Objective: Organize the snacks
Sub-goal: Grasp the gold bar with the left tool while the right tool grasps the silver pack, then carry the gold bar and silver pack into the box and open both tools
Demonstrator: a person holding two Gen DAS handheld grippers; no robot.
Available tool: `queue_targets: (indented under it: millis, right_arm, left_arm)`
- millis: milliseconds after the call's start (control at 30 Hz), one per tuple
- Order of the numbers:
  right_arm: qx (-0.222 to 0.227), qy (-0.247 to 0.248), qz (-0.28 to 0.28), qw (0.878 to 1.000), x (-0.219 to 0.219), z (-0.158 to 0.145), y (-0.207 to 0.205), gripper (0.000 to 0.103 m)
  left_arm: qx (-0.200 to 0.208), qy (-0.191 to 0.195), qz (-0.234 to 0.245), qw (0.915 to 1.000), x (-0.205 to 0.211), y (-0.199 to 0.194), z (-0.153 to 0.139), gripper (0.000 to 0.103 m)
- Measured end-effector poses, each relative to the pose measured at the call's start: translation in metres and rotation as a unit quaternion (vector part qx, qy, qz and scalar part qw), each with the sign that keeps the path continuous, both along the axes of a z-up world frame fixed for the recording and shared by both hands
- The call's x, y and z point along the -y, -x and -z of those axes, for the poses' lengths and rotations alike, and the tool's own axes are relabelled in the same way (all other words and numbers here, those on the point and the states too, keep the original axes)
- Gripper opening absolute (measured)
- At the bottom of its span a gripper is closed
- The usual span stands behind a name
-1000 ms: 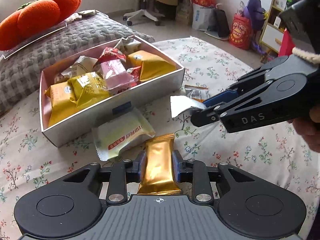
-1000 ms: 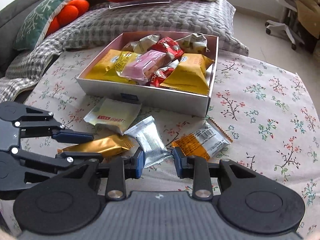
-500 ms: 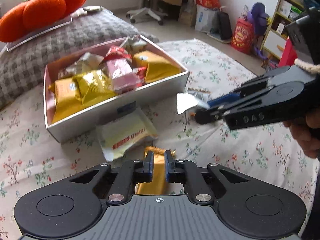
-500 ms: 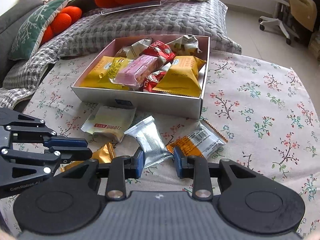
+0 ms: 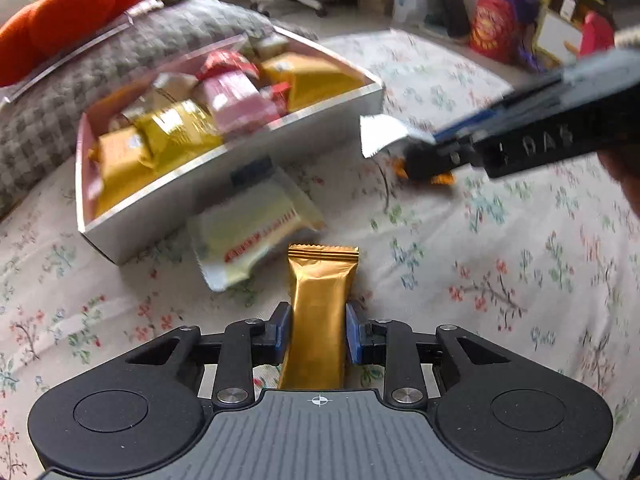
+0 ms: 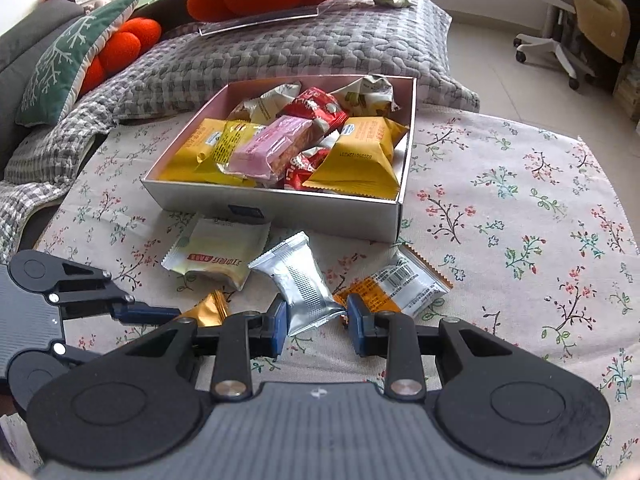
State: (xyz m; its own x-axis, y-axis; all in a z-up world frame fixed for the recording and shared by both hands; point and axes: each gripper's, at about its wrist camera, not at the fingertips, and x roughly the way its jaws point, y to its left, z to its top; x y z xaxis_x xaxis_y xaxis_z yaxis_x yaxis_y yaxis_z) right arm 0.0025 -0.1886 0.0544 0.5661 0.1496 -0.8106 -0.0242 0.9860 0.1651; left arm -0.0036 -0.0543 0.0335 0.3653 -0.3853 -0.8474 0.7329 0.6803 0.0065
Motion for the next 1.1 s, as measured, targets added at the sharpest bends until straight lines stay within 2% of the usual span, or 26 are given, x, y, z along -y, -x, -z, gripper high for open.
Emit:
queue_targets:
  millis: [300, 533, 700, 1100]
  right_arm:
    - [0.006, -0.007, 0.014, 1.000, 0.005, -0.002, -0.001, 0.028]
    - [0.005, -0.006, 0.033, 0.999, 0.009, 0.000, -0.003, 0.028]
    - [0.021, -0.009, 0.053, 0.998, 0.013, -0.004, -0.005, 0.028]
    - [0.039, -0.030, 0.088, 0.995, 0.017, -0.004, -0.022, 0.028]
  left_arm:
    - [0.026, 0.043, -0.013, 0.9987, -0.008, -0.002, -0.028, 0.026]
    - [0.048, 0.059, -0.055, 0.9956, -0.020, -0.014, -0.038, 0.026]
    - [0.069, 0.083, -0.090, 0.9901, -0.031, -0.027, -0.049, 0.026]
    - [0.074, 0.111, -0.161, 0.9778, -0.046, -0.066, -0.056, 0.026]
